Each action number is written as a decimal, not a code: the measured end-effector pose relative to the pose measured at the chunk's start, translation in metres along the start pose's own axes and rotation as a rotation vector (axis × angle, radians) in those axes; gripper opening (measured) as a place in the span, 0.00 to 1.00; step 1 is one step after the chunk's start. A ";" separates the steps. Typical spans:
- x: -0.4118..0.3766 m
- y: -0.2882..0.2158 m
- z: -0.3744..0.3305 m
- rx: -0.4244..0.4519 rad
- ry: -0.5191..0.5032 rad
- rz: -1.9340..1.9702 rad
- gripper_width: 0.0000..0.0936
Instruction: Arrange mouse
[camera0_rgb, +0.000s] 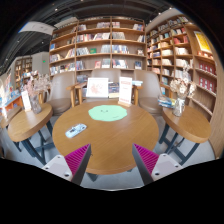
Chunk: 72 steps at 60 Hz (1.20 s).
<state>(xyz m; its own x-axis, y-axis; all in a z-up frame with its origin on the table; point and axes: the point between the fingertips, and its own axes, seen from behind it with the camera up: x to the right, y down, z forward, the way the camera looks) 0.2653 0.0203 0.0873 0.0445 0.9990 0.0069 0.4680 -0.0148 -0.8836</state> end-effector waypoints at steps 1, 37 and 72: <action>-0.004 0.000 0.001 0.000 -0.003 -0.003 0.91; -0.164 0.021 0.038 -0.061 -0.098 -0.073 0.91; -0.199 0.014 0.138 -0.153 -0.047 -0.037 0.91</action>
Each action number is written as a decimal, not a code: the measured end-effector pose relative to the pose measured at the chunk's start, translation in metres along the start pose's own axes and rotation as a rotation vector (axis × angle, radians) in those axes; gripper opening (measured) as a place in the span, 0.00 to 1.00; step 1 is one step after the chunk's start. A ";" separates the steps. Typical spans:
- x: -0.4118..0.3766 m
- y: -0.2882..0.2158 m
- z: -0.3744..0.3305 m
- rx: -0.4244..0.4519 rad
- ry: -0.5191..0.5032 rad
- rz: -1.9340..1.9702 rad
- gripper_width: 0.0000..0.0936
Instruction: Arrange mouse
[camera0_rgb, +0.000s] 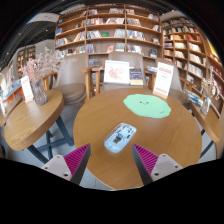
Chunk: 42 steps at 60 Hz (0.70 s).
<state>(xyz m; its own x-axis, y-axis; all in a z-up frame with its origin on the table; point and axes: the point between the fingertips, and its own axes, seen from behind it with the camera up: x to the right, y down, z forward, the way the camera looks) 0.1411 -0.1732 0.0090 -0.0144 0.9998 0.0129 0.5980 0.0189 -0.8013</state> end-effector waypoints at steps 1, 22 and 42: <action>0.000 0.000 0.002 -0.003 -0.001 0.002 0.91; 0.000 -0.001 0.037 -0.049 0.004 0.023 0.92; -0.007 -0.023 0.069 -0.065 -0.010 0.013 0.92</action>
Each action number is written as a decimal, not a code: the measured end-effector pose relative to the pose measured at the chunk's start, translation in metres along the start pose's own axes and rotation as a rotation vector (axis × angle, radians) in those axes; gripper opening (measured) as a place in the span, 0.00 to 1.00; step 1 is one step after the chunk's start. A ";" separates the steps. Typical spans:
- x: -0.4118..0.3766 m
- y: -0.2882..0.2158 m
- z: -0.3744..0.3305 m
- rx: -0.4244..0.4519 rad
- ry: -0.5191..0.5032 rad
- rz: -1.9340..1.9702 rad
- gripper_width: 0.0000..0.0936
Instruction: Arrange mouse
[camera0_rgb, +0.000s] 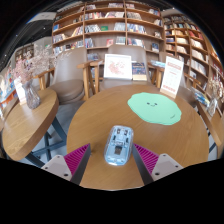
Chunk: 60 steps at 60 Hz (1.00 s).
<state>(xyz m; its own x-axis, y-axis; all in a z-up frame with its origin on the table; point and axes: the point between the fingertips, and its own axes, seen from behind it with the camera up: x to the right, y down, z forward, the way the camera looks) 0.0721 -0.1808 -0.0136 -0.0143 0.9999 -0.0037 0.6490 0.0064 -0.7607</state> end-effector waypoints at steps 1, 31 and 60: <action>0.000 -0.001 0.001 0.000 -0.001 0.000 0.92; -0.009 -0.025 0.028 0.014 -0.018 -0.019 0.85; 0.025 -0.102 0.000 0.115 -0.041 0.004 0.47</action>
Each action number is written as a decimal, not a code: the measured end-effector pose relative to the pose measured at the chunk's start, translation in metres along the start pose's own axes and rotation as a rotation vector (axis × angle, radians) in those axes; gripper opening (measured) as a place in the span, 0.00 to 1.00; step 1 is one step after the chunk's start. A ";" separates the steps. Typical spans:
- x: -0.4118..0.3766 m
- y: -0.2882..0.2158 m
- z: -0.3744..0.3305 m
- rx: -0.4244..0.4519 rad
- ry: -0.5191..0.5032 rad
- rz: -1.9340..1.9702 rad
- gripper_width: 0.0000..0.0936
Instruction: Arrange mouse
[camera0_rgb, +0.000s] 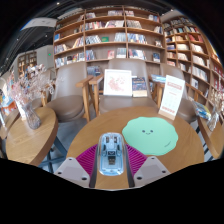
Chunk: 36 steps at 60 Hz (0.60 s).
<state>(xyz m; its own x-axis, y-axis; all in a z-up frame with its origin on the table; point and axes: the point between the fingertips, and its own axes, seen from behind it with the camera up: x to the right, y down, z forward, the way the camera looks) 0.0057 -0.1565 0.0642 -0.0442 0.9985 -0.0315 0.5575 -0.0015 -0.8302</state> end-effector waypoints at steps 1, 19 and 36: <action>0.005 -0.009 0.002 0.010 0.000 0.001 0.47; 0.148 -0.092 0.075 0.043 0.169 -0.007 0.47; 0.183 -0.047 0.138 -0.051 0.154 0.016 0.46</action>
<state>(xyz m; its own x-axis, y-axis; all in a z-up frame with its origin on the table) -0.1429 0.0186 0.0209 0.0903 0.9949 0.0439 0.5982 -0.0190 -0.8011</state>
